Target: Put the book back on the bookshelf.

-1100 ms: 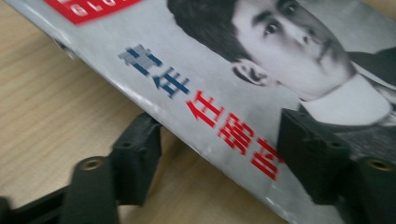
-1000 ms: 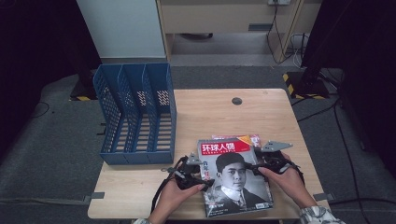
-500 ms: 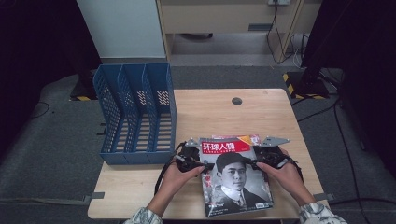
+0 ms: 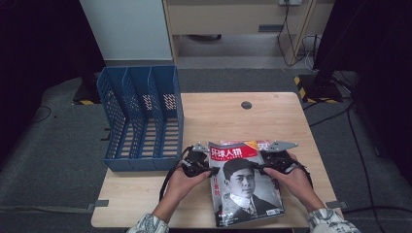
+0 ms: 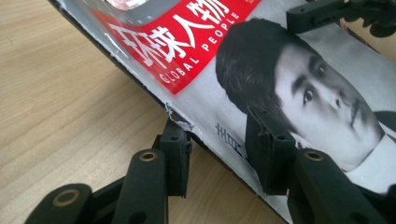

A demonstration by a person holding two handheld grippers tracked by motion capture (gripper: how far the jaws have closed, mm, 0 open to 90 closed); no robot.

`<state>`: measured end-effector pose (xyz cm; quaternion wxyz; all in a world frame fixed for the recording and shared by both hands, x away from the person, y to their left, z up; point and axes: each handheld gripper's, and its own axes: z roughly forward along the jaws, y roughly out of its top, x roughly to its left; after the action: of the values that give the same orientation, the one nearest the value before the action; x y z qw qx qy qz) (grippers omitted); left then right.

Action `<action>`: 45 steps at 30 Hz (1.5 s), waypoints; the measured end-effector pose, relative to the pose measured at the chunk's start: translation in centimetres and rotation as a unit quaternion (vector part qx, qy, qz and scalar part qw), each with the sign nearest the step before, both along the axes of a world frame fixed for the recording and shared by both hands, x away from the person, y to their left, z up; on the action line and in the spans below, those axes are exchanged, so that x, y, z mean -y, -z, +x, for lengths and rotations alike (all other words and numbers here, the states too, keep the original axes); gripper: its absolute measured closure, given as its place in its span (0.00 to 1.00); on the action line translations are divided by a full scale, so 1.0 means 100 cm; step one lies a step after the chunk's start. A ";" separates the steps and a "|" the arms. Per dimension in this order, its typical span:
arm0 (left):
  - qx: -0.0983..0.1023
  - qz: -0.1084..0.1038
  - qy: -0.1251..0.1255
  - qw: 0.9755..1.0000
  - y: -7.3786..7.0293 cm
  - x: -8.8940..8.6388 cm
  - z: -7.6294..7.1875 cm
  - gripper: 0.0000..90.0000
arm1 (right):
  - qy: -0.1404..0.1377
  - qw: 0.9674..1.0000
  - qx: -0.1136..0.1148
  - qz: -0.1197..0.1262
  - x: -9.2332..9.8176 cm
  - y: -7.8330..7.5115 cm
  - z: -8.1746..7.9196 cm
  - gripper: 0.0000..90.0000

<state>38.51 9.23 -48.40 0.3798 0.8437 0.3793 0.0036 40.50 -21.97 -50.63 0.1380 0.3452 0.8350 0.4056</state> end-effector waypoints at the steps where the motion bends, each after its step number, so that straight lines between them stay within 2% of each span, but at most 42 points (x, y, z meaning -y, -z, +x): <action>1: -0.005 -0.005 -0.002 1.000 0.001 0.000 -0.002 0.68 | 0.002 1.000 0.000 0.000 -0.001 0.000 0.000 0.36; 2: -0.007 -0.002 0.001 1.000 0.002 0.000 -0.003 0.68 | 0.000 1.000 -0.002 0.000 -0.002 0.000 0.001 0.36; 6: -0.027 -0.015 0.012 0.999 0.004 0.003 -0.010 0.68 | 0.000 1.000 -0.001 0.006 -0.004 0.001 0.003 0.37; 10: -0.023 -0.014 0.009 1.000 0.003 0.005 -0.013 0.65 | 0.000 1.000 0.002 0.004 -0.006 0.001 0.003 0.36; 14: -0.006 0.014 -0.004 1.000 0.004 0.004 -0.006 0.46 | 0.000 1.000 0.006 -0.002 -0.007 0.001 0.000 0.36; 18: 0.001 0.027 -0.016 1.000 0.001 -0.002 0.000 0.34 | 0.002 1.000 0.005 0.010 -0.004 0.003 -0.002 0.37; 21: 0.011 0.033 -0.036 0.999 -0.002 -0.009 0.002 0.30 | 0.001 1.000 0.005 0.011 -0.003 0.003 -0.005 0.37; 24: 0.022 0.039 -0.040 0.998 -0.007 -0.012 0.002 0.30 | 0.002 1.000 0.007 0.012 -0.002 0.004 -0.007 0.37; 26: 0.039 0.050 -0.048 0.997 -0.011 -0.013 0.001 0.28 | 0.004 1.000 0.008 0.013 -0.002 0.004 -0.007 0.37; 29: 0.046 0.039 -0.049 0.997 -0.019 -0.015 0.002 0.27 | 0.004 1.000 0.010 0.015 -0.002 0.005 -0.008 0.37; 31: 0.052 0.040 -0.041 0.997 -0.024 -0.014 0.003 0.27 | 0.004 1.000 0.011 0.017 -0.002 0.005 -0.008 0.37; 36: 0.051 0.045 -0.020 0.998 -0.027 -0.004 0.016 0.24 | 0.004 1.000 0.012 0.018 -0.002 0.005 -0.009 0.37; 39: 0.054 0.059 -0.024 0.997 -0.025 0.004 0.029 0.24 | 0.004 1.000 0.012 0.018 -0.002 0.006 -0.009 0.37; 45: 0.034 0.077 -0.020 0.996 -0.019 0.018 0.049 0.23 | 0.005 1.000 0.014 0.020 -0.001 0.006 -0.009 0.37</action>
<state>43.44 7.47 -46.46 0.3265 0.8622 0.3812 0.0691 39.57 -21.84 -51.24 0.1443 0.3465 0.8232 0.4261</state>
